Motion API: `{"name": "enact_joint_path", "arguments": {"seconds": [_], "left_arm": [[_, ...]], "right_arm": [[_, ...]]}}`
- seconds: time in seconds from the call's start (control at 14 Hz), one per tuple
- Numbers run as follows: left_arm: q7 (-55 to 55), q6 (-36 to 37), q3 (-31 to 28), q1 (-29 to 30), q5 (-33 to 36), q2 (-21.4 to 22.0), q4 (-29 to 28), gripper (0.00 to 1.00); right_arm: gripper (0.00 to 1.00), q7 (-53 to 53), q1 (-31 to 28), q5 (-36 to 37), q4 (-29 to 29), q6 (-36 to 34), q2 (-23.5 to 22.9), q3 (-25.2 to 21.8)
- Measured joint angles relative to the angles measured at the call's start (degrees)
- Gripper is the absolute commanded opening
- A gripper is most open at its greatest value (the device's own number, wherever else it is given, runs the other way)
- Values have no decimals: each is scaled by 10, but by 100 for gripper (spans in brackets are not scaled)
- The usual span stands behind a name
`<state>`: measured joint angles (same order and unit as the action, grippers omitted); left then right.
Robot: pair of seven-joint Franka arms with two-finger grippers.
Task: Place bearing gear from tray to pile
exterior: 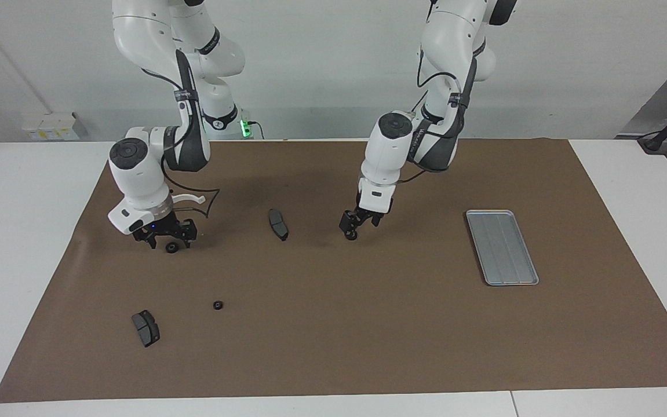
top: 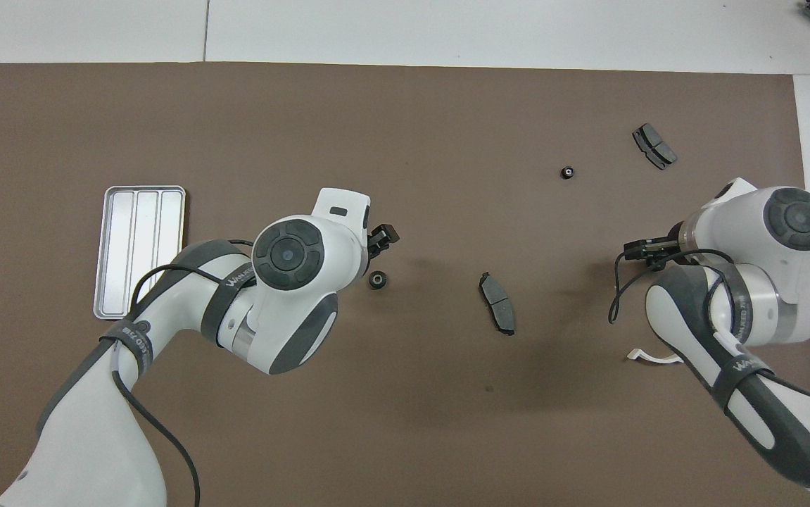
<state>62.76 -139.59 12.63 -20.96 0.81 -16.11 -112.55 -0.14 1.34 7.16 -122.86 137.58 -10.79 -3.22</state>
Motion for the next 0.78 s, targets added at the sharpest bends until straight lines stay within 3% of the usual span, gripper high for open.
{"name": "enact_joint_path", "arguments": {"seconds": [0.21, 0.5, 0.78], "left_arm": [[-69, 51, -1, 68, 0, 27, 10, 100], [-272, 204, -4, 167, 0, 96, 14, 100], [-465, 235, -7, 257, 0, 115, 14, 100]], "right_arm": [[100, 60, 54, -1, 21, 0, 4, 1], [100, 191, 154, -1, 62, -11, -6, 4], [100, 293, 235, -22, 144, -44, -47, 5]]}}
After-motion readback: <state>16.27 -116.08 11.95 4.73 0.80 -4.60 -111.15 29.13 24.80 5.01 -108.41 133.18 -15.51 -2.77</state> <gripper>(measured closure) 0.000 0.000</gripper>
